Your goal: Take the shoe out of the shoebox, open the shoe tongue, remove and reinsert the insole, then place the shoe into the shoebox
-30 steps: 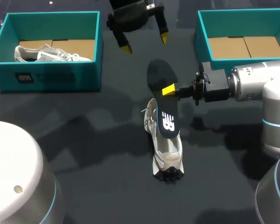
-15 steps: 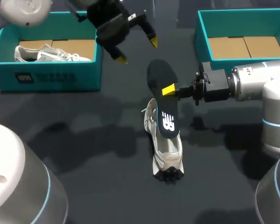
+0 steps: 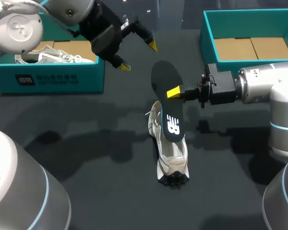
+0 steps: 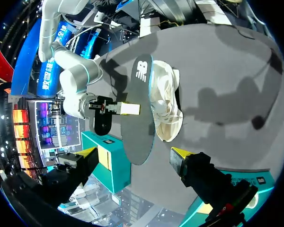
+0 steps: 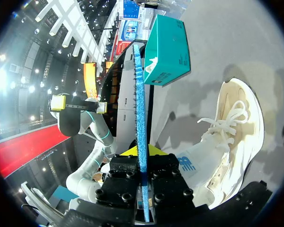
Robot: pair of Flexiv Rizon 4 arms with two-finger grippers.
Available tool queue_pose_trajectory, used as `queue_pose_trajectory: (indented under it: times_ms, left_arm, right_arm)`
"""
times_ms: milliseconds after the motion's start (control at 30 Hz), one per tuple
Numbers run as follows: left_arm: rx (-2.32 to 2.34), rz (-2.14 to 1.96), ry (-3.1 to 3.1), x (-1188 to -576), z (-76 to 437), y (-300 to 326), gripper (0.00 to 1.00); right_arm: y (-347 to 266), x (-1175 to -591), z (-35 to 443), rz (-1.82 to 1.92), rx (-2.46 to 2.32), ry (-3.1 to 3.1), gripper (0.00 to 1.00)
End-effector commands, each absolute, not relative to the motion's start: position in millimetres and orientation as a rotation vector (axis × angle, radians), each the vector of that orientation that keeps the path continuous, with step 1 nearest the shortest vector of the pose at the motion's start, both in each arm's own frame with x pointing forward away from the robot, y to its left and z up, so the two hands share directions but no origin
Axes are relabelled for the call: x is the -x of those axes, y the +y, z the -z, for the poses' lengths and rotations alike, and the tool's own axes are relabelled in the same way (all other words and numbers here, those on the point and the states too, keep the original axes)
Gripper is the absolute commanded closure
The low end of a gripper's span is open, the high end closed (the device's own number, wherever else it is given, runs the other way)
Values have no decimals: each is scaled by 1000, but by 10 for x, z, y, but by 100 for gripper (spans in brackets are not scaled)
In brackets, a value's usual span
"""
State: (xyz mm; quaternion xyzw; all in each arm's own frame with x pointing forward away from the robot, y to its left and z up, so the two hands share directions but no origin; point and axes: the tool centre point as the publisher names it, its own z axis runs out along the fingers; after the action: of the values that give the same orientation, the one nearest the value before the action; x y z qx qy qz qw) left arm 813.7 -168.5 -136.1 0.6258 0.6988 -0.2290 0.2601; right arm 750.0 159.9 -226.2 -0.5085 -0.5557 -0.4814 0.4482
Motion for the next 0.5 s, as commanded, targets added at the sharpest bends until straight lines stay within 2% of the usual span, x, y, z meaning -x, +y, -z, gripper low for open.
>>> queue_pose_trajectory:
  times_ms: [33,500]
  left_arm:
    - [-1428,774,1640,-8069,1519,-1581,0]
    - [-1428,774,1640,-8069,1519,-1581,0]
  right_arm:
    - [1609,-7489,2262,1193,1262,-1375,100]
    - [1609,-7489,2262,1193,1262,-1375,100]
